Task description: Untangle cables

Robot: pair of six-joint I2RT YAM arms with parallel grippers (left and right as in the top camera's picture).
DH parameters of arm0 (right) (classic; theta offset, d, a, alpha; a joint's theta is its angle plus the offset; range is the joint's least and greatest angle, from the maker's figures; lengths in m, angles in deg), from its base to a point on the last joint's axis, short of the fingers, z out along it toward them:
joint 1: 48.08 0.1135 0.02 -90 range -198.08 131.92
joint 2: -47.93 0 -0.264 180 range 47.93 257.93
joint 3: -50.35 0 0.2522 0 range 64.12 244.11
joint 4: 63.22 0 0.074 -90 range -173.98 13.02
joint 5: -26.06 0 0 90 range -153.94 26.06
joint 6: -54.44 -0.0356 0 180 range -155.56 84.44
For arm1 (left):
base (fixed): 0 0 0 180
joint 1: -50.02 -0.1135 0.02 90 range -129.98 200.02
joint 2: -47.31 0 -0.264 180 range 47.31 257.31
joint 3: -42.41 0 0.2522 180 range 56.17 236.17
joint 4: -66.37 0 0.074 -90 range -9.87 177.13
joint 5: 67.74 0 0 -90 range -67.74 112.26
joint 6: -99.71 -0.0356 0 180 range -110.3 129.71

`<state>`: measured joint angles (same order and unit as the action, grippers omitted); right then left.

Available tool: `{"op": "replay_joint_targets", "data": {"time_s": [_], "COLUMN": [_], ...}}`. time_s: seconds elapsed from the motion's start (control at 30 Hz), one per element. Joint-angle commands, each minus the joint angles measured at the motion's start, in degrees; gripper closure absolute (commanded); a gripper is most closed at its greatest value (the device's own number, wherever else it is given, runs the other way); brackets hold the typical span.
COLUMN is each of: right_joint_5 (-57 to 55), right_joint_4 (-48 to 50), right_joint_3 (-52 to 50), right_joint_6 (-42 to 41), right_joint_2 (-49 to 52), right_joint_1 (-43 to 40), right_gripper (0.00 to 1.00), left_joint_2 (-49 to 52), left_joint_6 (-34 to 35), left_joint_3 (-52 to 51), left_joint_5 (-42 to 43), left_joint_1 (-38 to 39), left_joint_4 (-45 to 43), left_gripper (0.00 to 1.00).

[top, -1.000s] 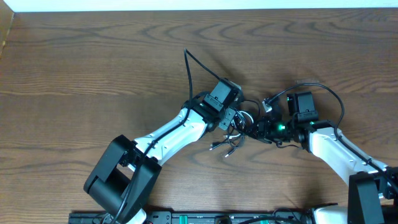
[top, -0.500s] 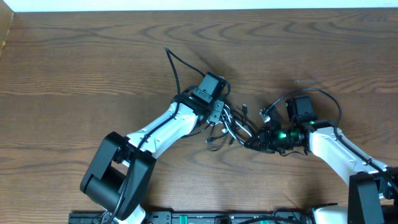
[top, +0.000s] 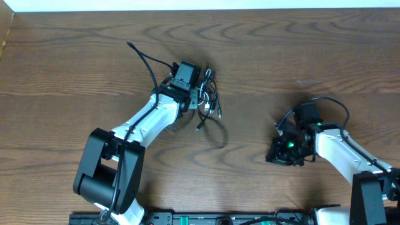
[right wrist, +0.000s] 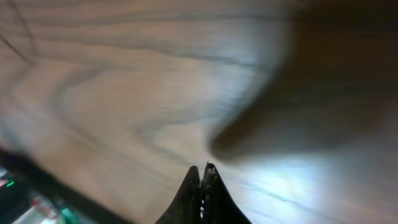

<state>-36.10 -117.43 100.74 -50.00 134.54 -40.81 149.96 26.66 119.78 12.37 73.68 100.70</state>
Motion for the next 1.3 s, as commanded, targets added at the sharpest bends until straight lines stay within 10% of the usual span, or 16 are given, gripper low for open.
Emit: {"op": "replay_joint_targets", "data": {"time_s": [0.0, 0.4, 0.7, 1.27], "right_joint_5": [-4.3, 9.6, 29.7, 19.3], "right_joint_4": [0.3, 11.3, 23.6, 35.3], "right_joint_3": [-0.3, -0.3, -0.3, -0.3], "right_joint_6": [-1.4, -1.4, -5.0, -24.6], "right_joint_2": [0.0, 0.0, 0.0, 0.0], "right_joint_1": [-0.7, -0.6, -0.4, 0.0], "right_gripper": [0.99, 0.7, 0.47, 0.51], "left_joint_2": [0.7, 0.7, 0.7, 0.7], "left_joint_6": [0.7, -14.0, -14.9, -17.7], "left_joint_3": [0.4, 0.4, 0.4, 0.4], "left_joint_5": [6.5, 37.1, 41.4, 50.0], "left_joint_1": [-1.3, -2.1, -2.1, -2.0], "left_joint_4": [-0.4, -2.7, -2.8, -2.9], "left_gripper": [0.93, 0.92, 0.92, 0.92]}}
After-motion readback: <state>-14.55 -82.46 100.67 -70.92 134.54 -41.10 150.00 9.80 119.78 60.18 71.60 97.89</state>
